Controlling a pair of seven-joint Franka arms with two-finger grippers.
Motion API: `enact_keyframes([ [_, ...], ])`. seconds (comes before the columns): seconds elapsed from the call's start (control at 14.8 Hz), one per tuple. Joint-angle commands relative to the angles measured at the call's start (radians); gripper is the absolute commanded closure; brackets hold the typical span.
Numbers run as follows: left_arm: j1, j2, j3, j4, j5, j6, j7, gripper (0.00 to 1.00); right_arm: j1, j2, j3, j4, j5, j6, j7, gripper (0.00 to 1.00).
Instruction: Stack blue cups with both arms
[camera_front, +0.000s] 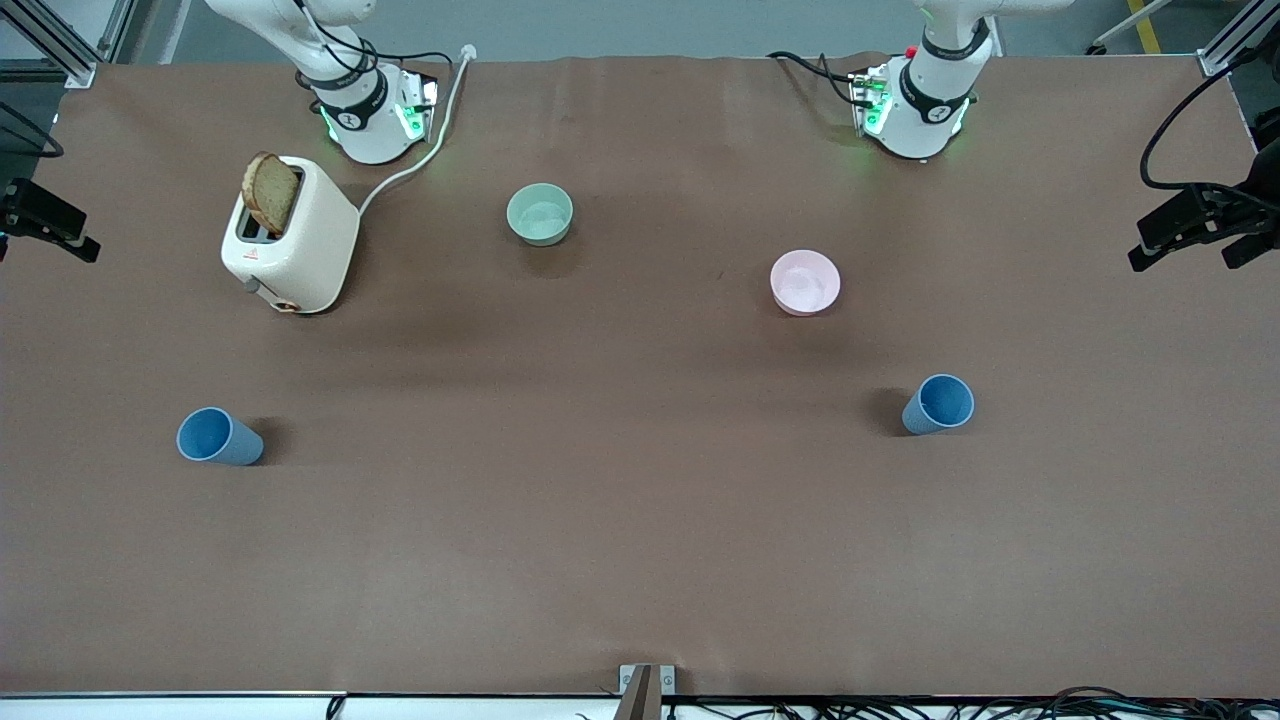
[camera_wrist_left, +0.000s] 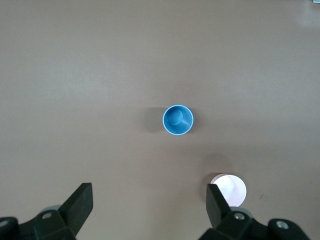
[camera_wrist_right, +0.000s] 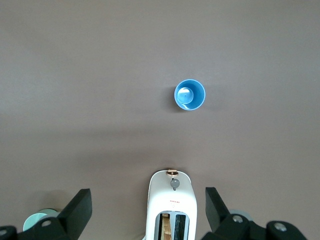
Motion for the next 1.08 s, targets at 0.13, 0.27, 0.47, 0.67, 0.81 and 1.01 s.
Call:
enact_keyframes([
  [0.13,0.002,-0.024,-0.012,-0.015,0.013,-0.004,-0.005,0.0,-0.013,-0.009,0.007,-0.009,0.016,0.004,0.005,0.0],
  [0.27,0.003,-0.024,-0.012,-0.015,0.008,-0.004,-0.005,0.0,-0.013,-0.009,0.007,-0.007,0.016,0.004,0.005,0.0],
  [0.47,-0.001,-0.01,-0.012,0.011,0.0,-0.004,-0.002,0.0,-0.013,-0.009,0.007,-0.007,0.016,0.005,0.005,0.0],
  [0.67,-0.016,0.004,-0.013,0.018,0.002,-0.004,-0.002,0.0,-0.013,-0.009,0.007,-0.007,0.016,0.005,0.005,0.0],
  [0.81,-0.024,0.033,-0.013,0.021,0.0,-0.002,0.01,0.0,-0.016,-0.008,0.007,-0.007,0.016,0.007,0.01,0.0],
  [1.01,-0.024,0.083,-0.013,0.032,0.0,0.007,0.012,0.0,-0.038,0.002,0.007,-0.005,0.016,0.008,0.005,0.0],
])
